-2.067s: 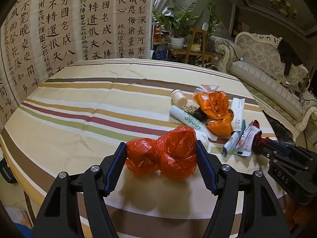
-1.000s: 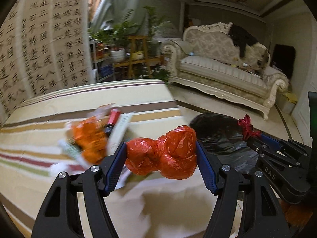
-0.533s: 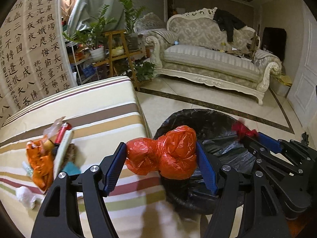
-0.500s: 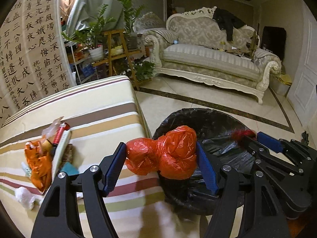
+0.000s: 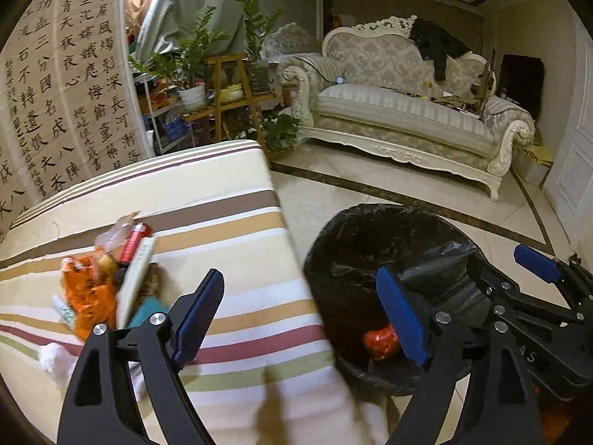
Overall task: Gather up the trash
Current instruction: 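Carry the red bag over the bin and release it while the right gripper drops the ribbon in, then grasp the white crumpled tissue ball with the left gripper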
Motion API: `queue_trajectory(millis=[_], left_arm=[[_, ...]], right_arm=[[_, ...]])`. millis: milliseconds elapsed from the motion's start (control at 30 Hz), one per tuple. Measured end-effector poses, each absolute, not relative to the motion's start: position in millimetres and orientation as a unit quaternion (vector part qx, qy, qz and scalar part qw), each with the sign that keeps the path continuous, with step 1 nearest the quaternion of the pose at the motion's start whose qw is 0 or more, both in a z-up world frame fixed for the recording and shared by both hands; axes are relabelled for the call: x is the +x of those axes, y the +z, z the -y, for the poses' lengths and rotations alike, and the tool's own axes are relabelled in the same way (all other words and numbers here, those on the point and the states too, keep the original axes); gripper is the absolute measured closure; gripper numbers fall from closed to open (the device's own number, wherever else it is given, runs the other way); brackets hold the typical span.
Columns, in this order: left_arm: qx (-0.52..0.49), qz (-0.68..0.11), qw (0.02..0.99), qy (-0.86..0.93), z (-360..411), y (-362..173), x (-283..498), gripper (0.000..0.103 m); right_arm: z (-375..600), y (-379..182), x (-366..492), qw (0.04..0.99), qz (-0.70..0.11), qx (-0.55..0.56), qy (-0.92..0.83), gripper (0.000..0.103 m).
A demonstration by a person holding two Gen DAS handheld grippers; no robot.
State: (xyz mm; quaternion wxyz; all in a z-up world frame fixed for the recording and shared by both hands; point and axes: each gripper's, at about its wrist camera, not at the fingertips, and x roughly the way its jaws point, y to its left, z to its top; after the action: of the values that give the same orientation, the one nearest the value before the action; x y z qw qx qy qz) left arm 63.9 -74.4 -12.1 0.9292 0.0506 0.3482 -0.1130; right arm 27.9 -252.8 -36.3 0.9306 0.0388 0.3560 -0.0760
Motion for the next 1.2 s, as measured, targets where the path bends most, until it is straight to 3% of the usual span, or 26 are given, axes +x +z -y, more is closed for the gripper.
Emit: queue_trajectory(millis=[100, 700, 1100, 1167, 1200], left_arm=[[0.043, -0.350, 0.931, -0.099, 58, -9, 59, 0.021], [0.028, -0.336, 0.940, 0.055, -66, -1, 27, 0.019], [-0.008, -0.391, 0.918, 0.067, -120, -31, 37, 0.019], [-0.008, -0.392, 0.918, 0.063, -122, -31, 38, 0.025], [-0.003, -0.394, 0.917, 0.059, -121, -32, 38, 0.035]], right_arm=[[241, -35, 26, 0.931, -0.357, 0.034, -0.063, 0.024], [137, -27, 23, 0.931, -0.363, 0.010, 0.038, 0.024], [80, -27, 24, 0.923, -0.376, -0.018, 0.083, 0.024], [69, -28, 23, 0.921, -0.378, -0.025, 0.093, 0.024], [65, -29, 22, 0.920, -0.379, -0.027, 0.097, 0.024]])
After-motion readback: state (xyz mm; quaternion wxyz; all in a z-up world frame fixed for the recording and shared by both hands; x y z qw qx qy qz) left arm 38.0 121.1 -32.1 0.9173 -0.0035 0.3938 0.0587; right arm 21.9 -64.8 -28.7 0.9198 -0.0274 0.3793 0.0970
